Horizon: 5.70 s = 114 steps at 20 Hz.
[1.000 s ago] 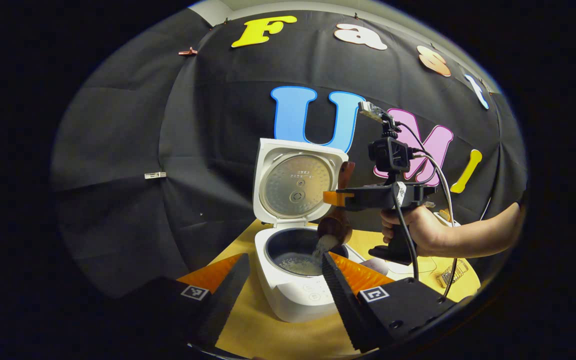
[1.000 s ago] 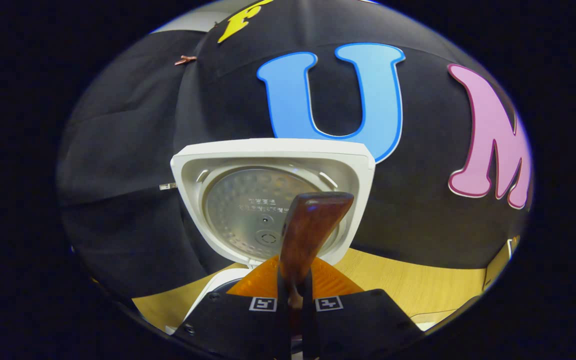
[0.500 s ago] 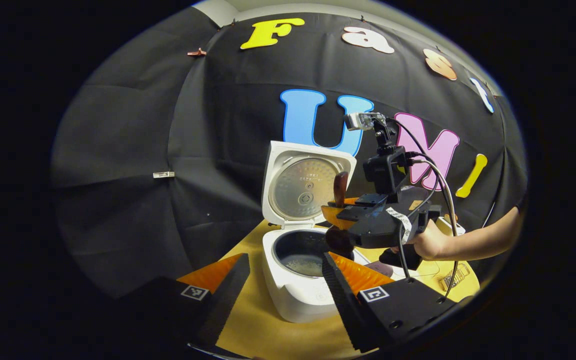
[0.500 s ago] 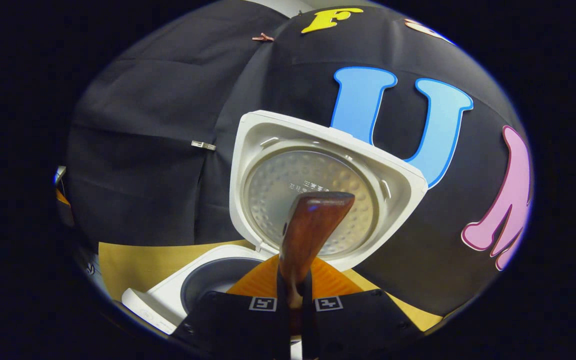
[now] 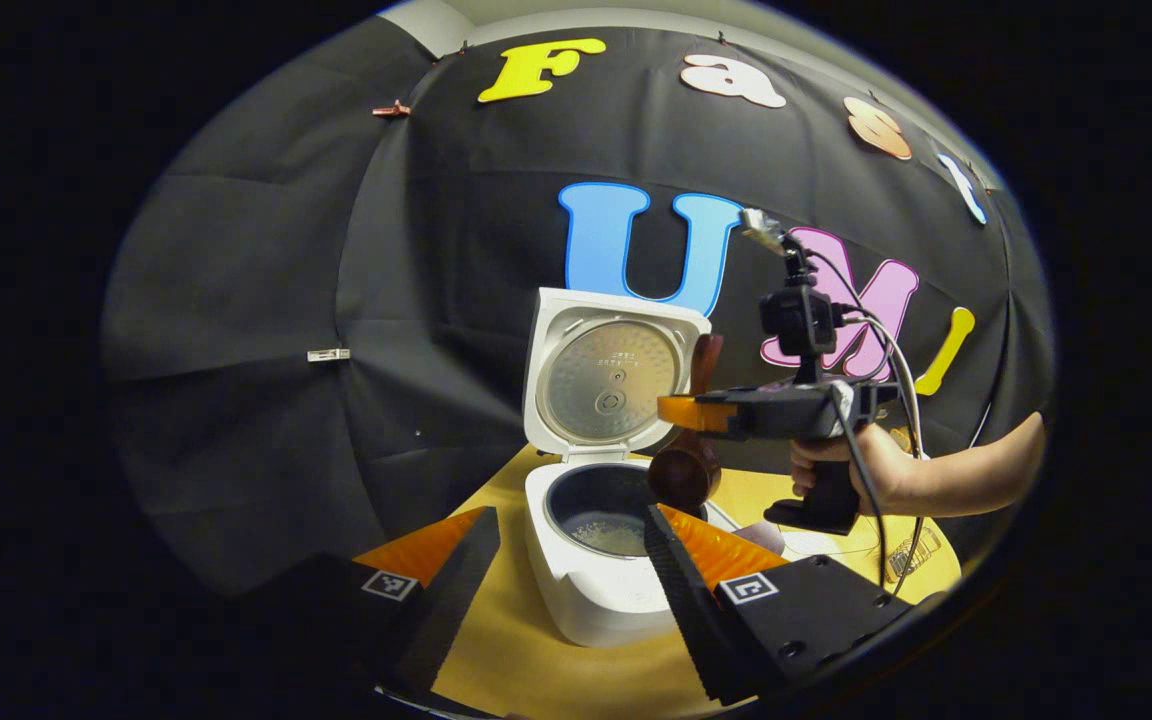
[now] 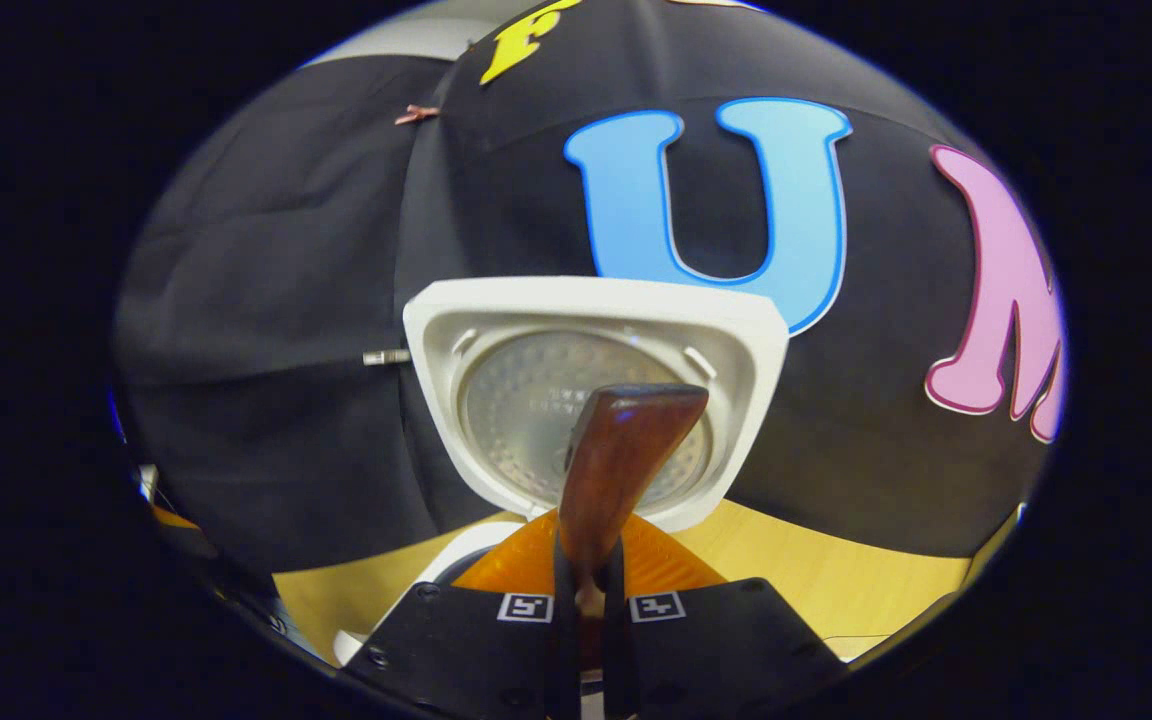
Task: Close the left gripper, press the button to open the rice cooker; take a wooden spoon from the chopstick holder with the right hand, scoop a spoonful of rice and pour it into the rice cooker, then put the wooden spoon back into the chopstick holder.
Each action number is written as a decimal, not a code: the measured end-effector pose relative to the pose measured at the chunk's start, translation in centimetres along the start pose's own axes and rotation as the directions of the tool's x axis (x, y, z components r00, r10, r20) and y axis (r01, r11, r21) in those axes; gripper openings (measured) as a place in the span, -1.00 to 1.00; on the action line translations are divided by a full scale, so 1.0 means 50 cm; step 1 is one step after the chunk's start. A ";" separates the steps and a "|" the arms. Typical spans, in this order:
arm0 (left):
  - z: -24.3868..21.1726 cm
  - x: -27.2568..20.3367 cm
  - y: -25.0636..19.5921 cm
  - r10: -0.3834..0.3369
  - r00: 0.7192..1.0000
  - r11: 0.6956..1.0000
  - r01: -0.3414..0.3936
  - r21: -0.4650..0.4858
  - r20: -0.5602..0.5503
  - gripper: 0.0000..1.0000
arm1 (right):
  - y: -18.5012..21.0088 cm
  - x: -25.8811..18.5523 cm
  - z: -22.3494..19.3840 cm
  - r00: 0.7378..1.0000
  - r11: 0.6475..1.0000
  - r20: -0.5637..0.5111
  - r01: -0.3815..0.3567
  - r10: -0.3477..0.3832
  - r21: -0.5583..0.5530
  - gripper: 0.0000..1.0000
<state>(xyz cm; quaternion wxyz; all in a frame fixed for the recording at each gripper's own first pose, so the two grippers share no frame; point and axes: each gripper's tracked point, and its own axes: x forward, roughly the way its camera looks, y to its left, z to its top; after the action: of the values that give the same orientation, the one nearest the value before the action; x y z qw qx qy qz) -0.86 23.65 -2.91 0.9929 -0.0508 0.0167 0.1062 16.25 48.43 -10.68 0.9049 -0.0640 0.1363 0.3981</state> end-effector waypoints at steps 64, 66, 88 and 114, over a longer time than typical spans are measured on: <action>0.072 0.073 -0.476 -0.182 0.983 0.970 0.181 0.161 -0.010 0.87 | -0.818 -0.857 -0.458 0.626 0.504 -0.287 0.767 -0.725 0.397 0.97; 0.100 0.096 -0.432 -0.153 0.988 0.976 0.150 0.160 0.011 0.87 | -0.800 -0.868 -0.431 0.625 0.509 -0.273 0.767 -0.731 0.392 0.97; 0.418 0.501 -0.081 0.028 0.993 0.991 -0.042 0.129 0.112 0.87 | -0.546 -0.856 -0.160 0.606 0.586 -0.054 0.785 -0.793 0.201 0.97; 0.125 0.345 -0.143 0.020 0.958 0.999 -0.028 -0.025 -0.285 0.87 | -0.542 -0.820 -0.244 0.715 0.672 -0.104 0.690 -0.692 0.269 0.97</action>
<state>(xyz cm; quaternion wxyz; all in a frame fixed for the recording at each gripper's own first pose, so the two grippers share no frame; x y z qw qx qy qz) 17.64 20.94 3.25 0.9780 -0.0798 0.1584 0.1100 7.40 -1.41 -9.95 0.9876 0.0233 0.1552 0.0026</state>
